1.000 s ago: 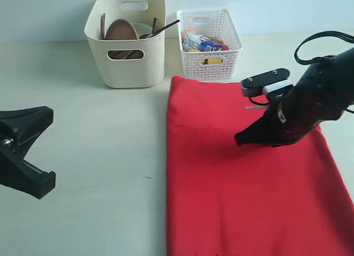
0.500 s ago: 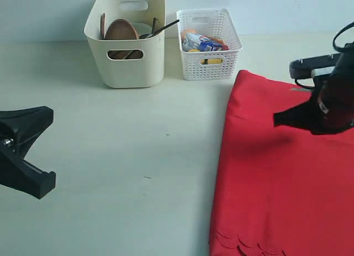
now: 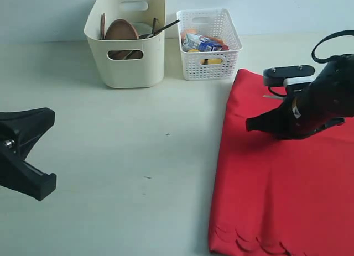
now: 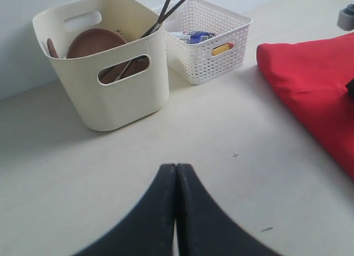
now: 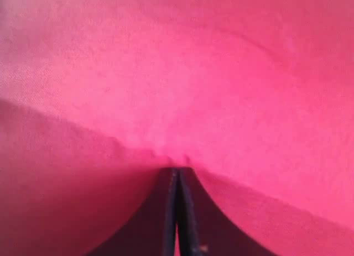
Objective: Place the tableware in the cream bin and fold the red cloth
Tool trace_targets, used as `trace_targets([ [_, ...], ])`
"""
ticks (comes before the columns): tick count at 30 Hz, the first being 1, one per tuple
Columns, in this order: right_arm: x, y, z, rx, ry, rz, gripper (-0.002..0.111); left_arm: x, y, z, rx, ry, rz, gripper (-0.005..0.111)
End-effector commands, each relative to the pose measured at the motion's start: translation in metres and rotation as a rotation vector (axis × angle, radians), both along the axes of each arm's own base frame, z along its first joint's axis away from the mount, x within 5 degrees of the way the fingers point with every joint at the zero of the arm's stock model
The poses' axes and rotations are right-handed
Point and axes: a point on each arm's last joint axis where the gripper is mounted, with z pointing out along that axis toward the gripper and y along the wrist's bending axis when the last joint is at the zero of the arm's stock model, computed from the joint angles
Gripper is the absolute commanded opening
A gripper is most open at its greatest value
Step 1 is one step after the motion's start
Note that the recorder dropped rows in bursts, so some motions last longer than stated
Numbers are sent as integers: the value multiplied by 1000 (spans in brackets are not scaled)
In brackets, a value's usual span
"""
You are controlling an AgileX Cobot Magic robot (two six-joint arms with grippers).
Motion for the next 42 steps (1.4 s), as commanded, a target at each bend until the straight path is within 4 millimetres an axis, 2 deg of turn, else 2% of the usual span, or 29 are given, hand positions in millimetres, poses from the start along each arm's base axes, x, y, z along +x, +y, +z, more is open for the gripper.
trace_targets([
  [1, 15, -25, -21, -66, 72, -90, 0, -1, 1, -1, -4, 8, -1, 1],
  [6, 38, -44, -18, -68, 12, -91, 0, -1, 1, -1, -4, 8, -1, 1],
  [11, 66, -41, -8, -48, -72, -48, 0, -1, 1, -1, 0, 6, -2, 1],
  [13, 71, -43, 4, -71, -79, -79, 0, -1, 1, -1, 0, 6, -2, 1],
  [17, 67, -56, 43, -147, -98, -152, 0, -1, 1, -1, 0, 6, -2, 1],
  [20, 66, -71, 60, -121, -134, -248, 0, -1, 1, -1, 3, 4, -3, 1],
  [21, 65, -77, 60, -100, -143, -280, 0, -1, 1, -1, 3, 4, -3, 1],
  [23, 65, -86, 56, -69, -155, -315, 0, -1, 1, -1, 3, 4, -3, 1],
  [28, 72, -106, 21, -3, -130, -363, 0, -1, 1, -1, 3, 4, -3, 1],
  [31, 82, -114, 5, 30, -131, -389, 0, -2, 0, -2, 3, 16, -19, 1],
  [34, 97, -112, -6, 65, -151, -376, 0, -2, -1, -3, 3, 20, -24, 1],
  [39, 136, -109, -23, 79, -200, -331, 0, -2, -1, -3, 3, 20, -24, 1],
  [42, 160, -107, -21, 73, -248, -301, 0, -2, -1, -3, 8, 18, -25, 1],
])
